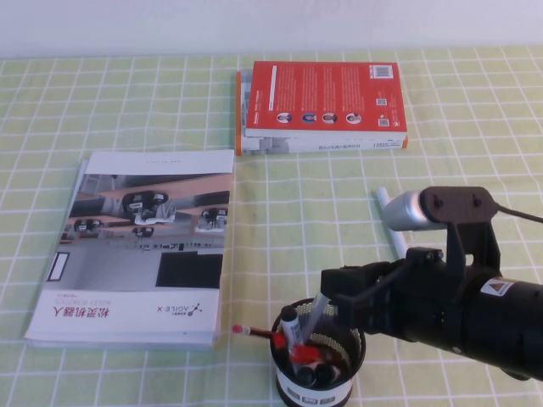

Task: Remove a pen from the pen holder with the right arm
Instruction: 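Take a marker out of the pen holder and lay it on the table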

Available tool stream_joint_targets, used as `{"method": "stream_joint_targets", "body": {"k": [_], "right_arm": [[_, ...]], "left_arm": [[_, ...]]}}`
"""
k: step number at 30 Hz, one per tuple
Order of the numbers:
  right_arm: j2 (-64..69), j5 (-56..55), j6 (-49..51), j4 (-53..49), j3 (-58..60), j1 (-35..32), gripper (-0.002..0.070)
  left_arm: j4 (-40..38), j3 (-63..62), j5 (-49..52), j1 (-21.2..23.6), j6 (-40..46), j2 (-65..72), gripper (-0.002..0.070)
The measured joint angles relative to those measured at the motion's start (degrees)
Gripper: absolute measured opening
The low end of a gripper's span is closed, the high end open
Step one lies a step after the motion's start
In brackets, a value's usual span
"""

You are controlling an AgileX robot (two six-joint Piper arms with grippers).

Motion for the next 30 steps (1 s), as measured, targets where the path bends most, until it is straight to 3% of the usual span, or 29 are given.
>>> {"method": "stream_joint_targets", "body": {"k": [19,30], "right_arm": [[-3.2,2.8,-3.2,-1.5,0.0,0.0,0.0086],[-4.6,14.3,-3.0,-8.6,-5.2,-7.7,0.0085]], "left_arm": [[0.0,0.0,0.0,0.0,0.0,0.0,-0.0005],[0.0,0.0,0.0,0.0,0.0,0.0,-0.0005]]}}
